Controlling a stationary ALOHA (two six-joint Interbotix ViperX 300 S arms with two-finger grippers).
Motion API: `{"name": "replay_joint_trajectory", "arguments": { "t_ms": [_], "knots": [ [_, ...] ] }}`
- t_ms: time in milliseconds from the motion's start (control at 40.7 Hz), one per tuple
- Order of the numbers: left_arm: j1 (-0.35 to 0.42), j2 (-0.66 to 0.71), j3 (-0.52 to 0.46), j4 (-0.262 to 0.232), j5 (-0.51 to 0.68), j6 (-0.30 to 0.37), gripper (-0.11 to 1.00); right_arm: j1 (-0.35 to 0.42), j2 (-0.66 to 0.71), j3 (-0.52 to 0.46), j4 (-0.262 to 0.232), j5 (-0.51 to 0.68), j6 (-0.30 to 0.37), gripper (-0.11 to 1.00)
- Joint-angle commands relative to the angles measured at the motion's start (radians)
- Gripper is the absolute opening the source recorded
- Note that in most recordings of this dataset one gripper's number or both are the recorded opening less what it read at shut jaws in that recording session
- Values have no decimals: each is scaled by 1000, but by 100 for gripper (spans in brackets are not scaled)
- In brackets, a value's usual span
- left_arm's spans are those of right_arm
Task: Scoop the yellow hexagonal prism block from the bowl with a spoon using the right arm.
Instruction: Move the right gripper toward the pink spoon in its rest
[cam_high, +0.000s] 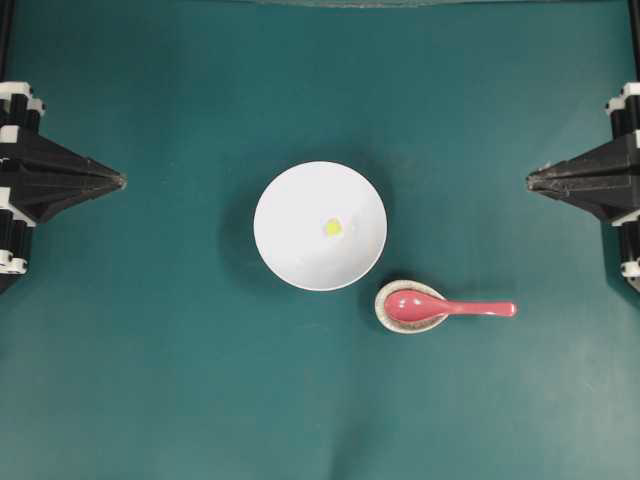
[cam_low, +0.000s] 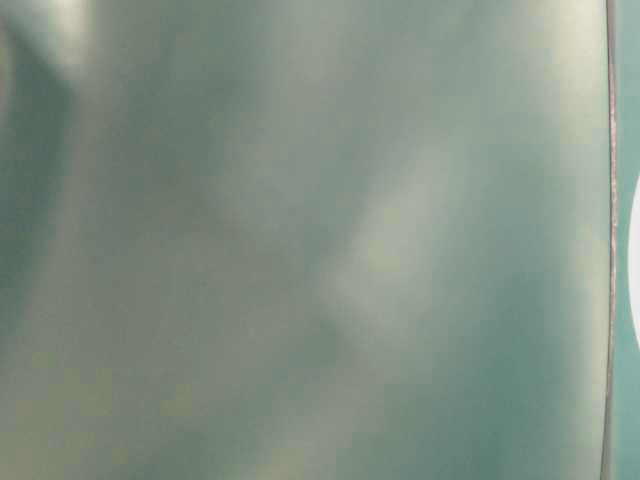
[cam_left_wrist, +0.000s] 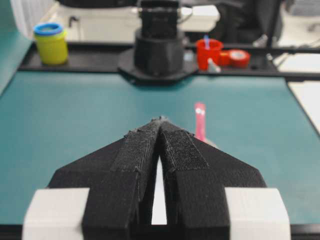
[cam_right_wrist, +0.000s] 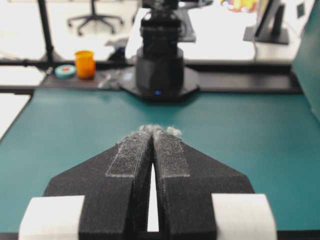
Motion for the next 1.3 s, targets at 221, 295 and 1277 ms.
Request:
{"name": "replay_joint_trajectory", "arguments": {
  "t_ms": [221, 295, 1277],
  "knots": [
    [3, 11, -34, 3, 64, -6, 0, -8, 11, -35, 6, 44, 2, -2],
    [2, 11, -37, 5, 64, -6, 0, -8, 11, -35, 12, 44, 3, -2],
    [40, 14, -38, 5, 69, -29, 0, -8, 60, -23, 51, 54, 54, 40]
  ]
}}
